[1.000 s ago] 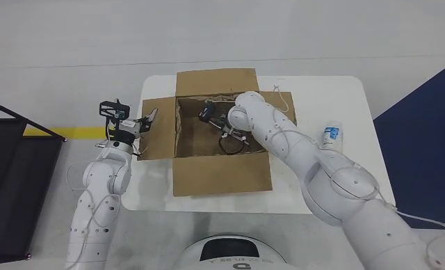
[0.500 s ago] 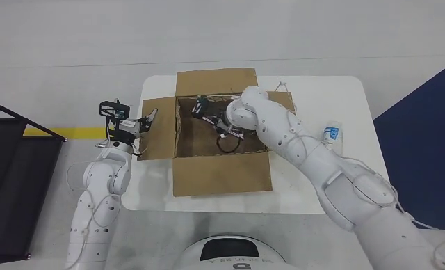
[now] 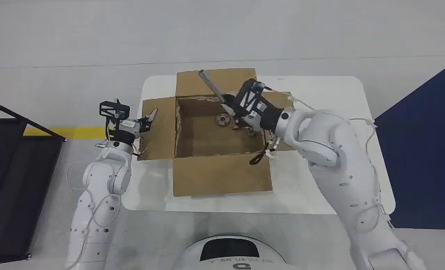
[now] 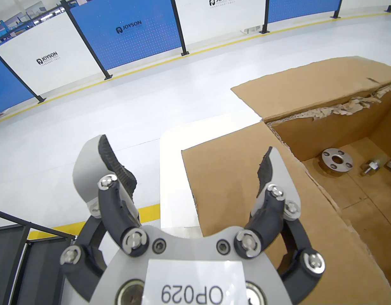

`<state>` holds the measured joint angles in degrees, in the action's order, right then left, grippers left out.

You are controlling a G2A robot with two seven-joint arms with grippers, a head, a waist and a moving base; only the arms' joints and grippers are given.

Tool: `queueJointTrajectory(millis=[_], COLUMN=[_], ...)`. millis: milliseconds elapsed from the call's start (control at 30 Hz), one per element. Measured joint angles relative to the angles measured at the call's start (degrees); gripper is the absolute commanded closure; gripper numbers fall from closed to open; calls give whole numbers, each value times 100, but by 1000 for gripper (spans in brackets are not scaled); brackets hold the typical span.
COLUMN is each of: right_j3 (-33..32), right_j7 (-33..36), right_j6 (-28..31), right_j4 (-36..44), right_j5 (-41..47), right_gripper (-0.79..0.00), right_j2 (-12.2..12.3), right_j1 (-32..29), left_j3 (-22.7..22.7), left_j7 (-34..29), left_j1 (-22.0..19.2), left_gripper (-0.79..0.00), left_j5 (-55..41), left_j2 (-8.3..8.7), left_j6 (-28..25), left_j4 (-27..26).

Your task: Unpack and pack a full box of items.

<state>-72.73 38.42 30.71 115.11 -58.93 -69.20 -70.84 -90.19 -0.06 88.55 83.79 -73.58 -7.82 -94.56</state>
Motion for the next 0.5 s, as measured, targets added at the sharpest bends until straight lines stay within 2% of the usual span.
queueJointTrajectory(millis=[100,200,367,500], right_j3=[-922,-1808,-3025,-3928], right_j7=[-316,-498,-573,-666], right_j6=[-110,-241,-556,-1120], right_j4=[376,394,68,-414], right_j5=[90,359,1097,1497], right_gripper=[0,0,0,0], right_j2=[98,164,215,222], right_j1=[-701,-1308,-2107,-2697], left_j3=[0,0,0,0], left_j7=[0,0,0,0], left_j1=[0,0,0,0], left_gripper=[-785,-785,-785,-785], left_j5=[0,0,0,0], left_j2=[0,0,0,0], left_j6=[0,0,0,0], left_j4=[0,0,0,0])
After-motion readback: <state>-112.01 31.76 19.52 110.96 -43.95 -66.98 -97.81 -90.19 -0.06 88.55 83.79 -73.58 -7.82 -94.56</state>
